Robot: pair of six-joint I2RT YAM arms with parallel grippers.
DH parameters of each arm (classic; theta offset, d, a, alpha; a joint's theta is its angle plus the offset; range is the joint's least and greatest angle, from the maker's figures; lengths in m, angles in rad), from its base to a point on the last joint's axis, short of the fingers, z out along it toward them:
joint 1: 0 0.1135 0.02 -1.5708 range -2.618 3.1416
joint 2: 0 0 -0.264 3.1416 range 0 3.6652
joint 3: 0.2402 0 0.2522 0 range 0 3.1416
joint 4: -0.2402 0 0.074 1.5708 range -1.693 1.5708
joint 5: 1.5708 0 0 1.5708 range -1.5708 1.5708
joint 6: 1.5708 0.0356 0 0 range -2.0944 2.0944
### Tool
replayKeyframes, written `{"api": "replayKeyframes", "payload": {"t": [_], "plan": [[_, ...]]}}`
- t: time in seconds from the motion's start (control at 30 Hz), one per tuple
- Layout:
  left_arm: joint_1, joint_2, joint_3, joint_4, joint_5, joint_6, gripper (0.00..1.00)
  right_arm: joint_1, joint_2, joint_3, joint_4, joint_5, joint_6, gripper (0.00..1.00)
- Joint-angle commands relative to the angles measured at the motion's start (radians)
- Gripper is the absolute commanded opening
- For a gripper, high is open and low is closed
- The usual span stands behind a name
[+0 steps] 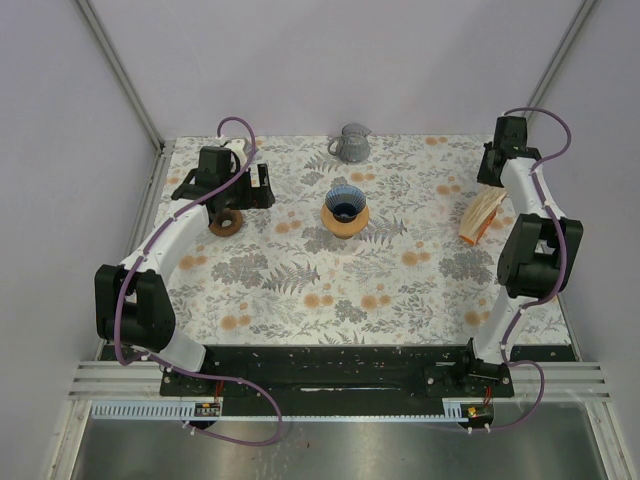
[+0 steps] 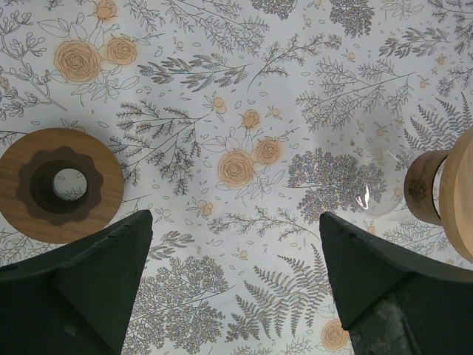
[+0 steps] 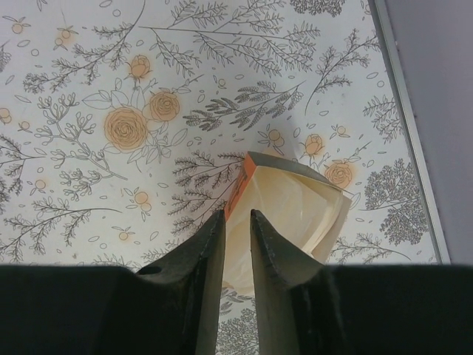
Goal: Place the coffee filter in the dripper
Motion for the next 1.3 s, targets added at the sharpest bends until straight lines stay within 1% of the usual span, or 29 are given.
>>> {"api": "replayKeyframes", "payload": {"t": [0.0,0.27,0.93,1.03,1.2,1.27], "plan": [[0.009,-0.004,0.04,0.016,0.022,-0.003,0.99,-0.006,0.013,0.027,-0.014,0.049,-0.004,0.28],[0.014,-0.003,0.04,0.016,0.033,-0.005,0.99,-0.016,0.006,0.016,0.0,0.037,-0.019,0.28],[0.021,0.0,0.039,0.014,0.039,-0.009,0.99,-0.026,0.078,0.058,-0.001,0.003,-0.035,0.28],[0.023,0.002,0.04,0.014,0.038,-0.009,0.99,-0.028,0.085,0.056,-0.003,0.0,-0.038,0.23],[0.025,0.002,0.04,0.013,0.041,-0.012,0.99,-0.028,0.063,0.048,-0.003,-0.012,-0.035,0.07],[0.025,0.005,0.042,0.013,0.042,-0.012,0.99,-0.028,0.047,0.042,-0.003,-0.004,-0.036,0.05]]}}
